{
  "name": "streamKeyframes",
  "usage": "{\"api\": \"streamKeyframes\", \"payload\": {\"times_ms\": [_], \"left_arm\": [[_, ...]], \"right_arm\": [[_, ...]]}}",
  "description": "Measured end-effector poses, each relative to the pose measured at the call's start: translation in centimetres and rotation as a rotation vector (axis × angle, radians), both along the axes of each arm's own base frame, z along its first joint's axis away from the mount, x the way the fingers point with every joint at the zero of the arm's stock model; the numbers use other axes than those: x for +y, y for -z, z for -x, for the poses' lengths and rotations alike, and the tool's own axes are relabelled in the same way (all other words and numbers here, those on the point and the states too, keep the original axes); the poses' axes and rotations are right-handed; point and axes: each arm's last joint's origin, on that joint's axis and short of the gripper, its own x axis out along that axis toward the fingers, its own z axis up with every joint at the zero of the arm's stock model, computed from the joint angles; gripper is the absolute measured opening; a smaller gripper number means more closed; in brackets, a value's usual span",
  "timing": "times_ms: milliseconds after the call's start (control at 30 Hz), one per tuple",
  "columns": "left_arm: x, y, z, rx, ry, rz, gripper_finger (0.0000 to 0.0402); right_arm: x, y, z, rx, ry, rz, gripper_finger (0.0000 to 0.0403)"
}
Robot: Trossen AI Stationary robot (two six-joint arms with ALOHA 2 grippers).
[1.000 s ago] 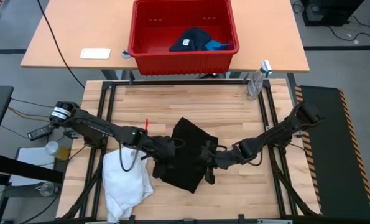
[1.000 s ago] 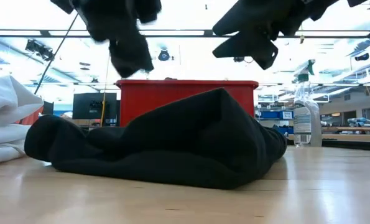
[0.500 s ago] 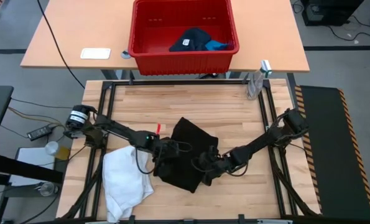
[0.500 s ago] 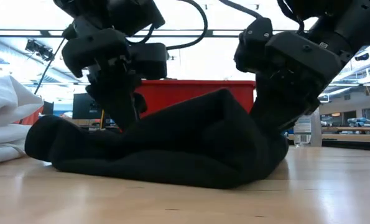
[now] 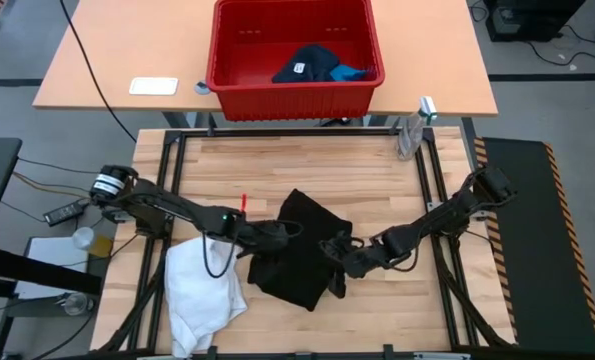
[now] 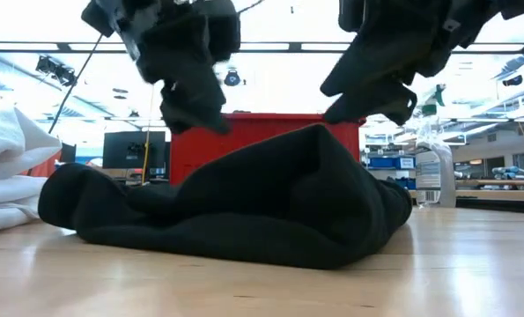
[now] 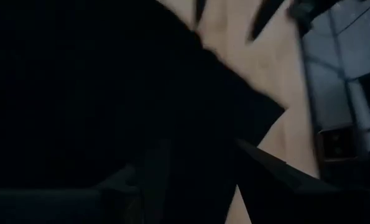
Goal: Fold Laundry from Bin
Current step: Fold the black shirt
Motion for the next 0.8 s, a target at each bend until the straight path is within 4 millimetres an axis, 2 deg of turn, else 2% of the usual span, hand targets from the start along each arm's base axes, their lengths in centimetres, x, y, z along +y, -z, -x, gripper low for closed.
{"api": "streamKeyframes", "payload": {"times_ms": [100, 233, 300, 367, 533, 667, 800], "left_arm": [[0.0, 0.4, 0.3, 0.046, 0.012, -0.003, 0.0178], [-0.8, -2.1, 1.3, -0.055, 0.027, -0.006, 0.0178], [-1.5, -3.2, 1.9, -0.109, 0.044, -0.065, 0.0178], [-2.0, -3.5, 2.4, -0.143, 0.115, -0.157, 0.0178], [-3.8, -2.5, 3.4, -0.108, 0.304, -0.309, 0.0178], [-5.0, -1.0, 5.0, 0.024, 0.46, -0.405, 0.0188], [-5.8, -0.8, 5.8, 0.016, 0.581, -0.534, 0.0219]], "right_arm": [[0.4, 0.2, 0.2, 0.042, -0.028, -0.089, 0.0189], [1.2, 0.2, 0.6, 0.1, -0.087, -0.218, 0.0193], [1.9, 0.2, 1.0, 0.1, -0.11, -0.211, 0.0199], [2.9, 0.2, 1.5, 0.087, -0.147, -0.177, 0.0211], [4.5, 0.3, 2.4, 0.056, -0.202, -0.077, 0.0249], [4.5, 0.6, 2.9, 0.105, -0.152, -0.086, 0.0284], [4.5, 0.7, 3.0, 0.098, -0.106, -0.057, 0.0312]]}}
